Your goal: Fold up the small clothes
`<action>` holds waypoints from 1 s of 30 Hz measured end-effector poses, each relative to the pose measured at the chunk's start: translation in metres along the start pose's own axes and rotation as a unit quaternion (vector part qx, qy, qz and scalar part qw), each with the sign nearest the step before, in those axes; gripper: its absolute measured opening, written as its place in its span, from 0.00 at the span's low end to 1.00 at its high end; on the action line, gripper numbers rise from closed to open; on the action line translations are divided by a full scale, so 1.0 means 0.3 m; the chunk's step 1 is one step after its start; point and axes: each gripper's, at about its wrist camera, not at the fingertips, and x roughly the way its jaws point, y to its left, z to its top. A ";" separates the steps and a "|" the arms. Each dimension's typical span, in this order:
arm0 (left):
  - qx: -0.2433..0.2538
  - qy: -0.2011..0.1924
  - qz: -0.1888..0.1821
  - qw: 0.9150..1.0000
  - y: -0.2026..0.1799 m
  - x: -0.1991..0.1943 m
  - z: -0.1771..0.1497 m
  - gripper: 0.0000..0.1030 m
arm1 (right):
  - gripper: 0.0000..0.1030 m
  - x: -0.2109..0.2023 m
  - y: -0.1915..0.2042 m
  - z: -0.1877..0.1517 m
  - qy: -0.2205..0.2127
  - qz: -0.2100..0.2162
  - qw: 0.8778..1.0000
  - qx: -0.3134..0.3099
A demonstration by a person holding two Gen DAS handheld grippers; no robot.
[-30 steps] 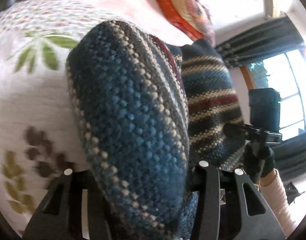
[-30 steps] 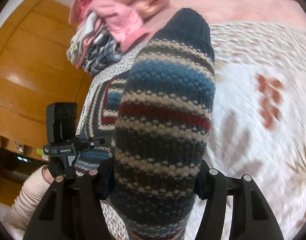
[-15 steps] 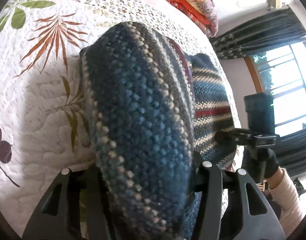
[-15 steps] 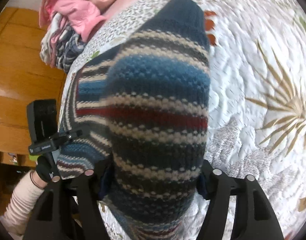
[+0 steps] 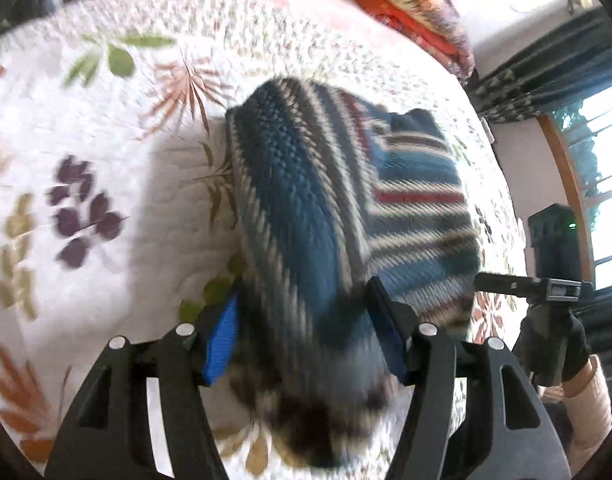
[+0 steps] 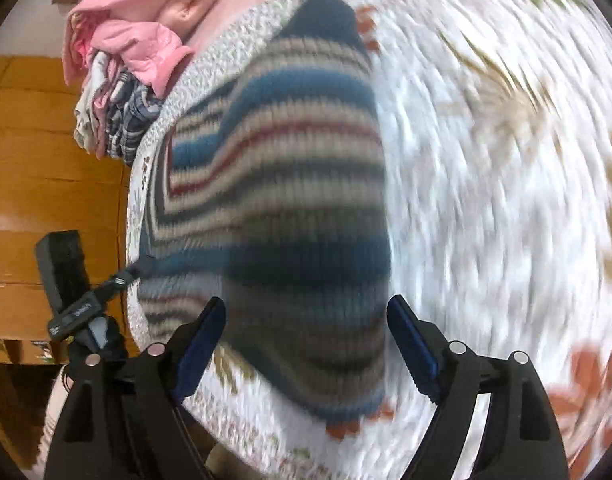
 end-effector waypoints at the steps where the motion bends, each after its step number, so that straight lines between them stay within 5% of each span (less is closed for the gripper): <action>1: -0.005 -0.004 -0.001 1.000 0.001 -0.032 -0.024 0.59 | 0.81 0.003 -0.012 -0.042 0.000 -0.002 1.000 0.007; 5: -0.028 -0.013 -0.025 0.999 -0.041 -0.074 -0.105 0.60 | 0.81 0.024 -0.059 -0.143 0.003 -0.004 1.000 0.028; 10: -0.006 -0.003 0.000 1.000 -0.072 -0.028 -0.175 0.60 | 0.79 0.047 -0.091 -0.182 0.009 -0.003 0.999 0.036; 14: -0.001 0.012 0.061 0.998 -0.049 0.056 -0.157 0.59 | 0.55 0.086 -0.060 -0.177 0.022 -0.042 0.999 0.001; 18: 0.001 0.036 0.085 0.996 0.009 0.119 -0.156 0.59 | 0.27 0.090 -0.061 -0.164 0.034 -0.062 0.997 -0.009; 24: 0.039 0.044 0.108 0.992 -0.005 0.164 -0.155 0.58 | 0.23 0.103 -0.076 -0.151 0.051 -0.085 0.995 -0.016; 30: 0.037 0.045 0.093 0.994 0.024 0.186 -0.153 0.61 | 0.24 0.136 -0.084 -0.149 0.059 -0.099 0.993 -0.020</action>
